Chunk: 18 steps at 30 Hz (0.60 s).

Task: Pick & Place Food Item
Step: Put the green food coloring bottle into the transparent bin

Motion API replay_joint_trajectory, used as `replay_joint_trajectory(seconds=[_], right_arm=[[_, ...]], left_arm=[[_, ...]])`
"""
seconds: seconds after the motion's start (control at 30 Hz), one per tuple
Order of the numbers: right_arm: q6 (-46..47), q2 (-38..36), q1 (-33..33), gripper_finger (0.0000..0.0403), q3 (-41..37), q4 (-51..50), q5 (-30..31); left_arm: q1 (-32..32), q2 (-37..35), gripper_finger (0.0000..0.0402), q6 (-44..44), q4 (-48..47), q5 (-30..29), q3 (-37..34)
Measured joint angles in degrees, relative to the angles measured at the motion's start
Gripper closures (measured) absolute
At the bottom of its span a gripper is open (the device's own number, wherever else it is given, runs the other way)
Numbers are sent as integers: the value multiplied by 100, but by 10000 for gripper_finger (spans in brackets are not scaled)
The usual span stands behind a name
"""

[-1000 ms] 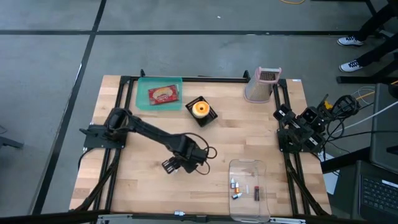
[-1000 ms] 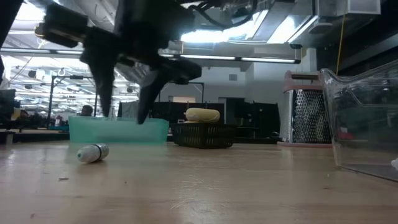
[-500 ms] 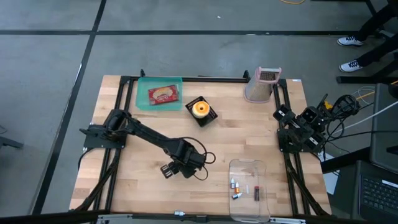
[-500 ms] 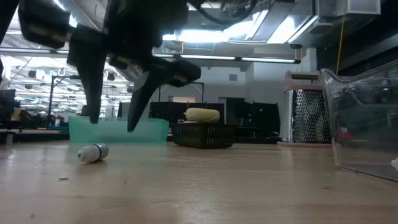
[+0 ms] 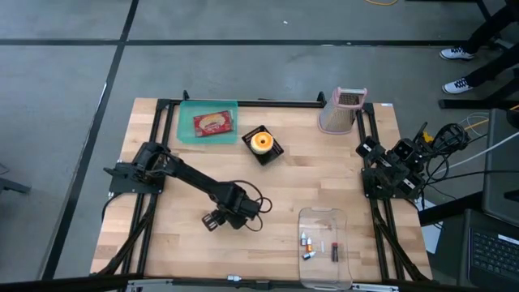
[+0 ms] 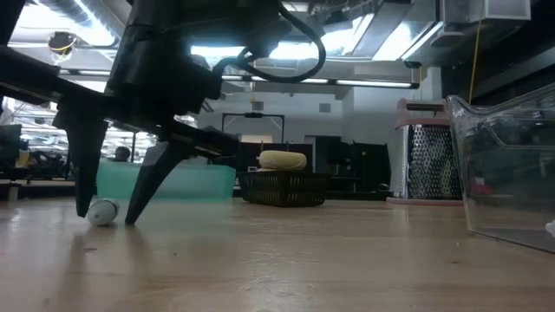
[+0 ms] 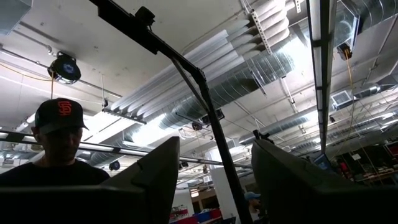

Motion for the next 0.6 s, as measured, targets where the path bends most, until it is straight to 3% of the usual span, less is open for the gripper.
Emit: replay_joint_trajectory(seconds=[0.2, 0.4, 0.6], right_arm=[[-1, 1, -2, 204, 0, 0, 0], [-21, 0, -2, 204, 0, 0, 0], [-47, 1, -1, 204, 0, 0, 0]], left_arm=[[-4, 15, 260, -384, 178, 78, -15], [-2, 24, 335, -571, 235, 93, -11], [304, 14, 349, -1250, 276, 718, -8]])
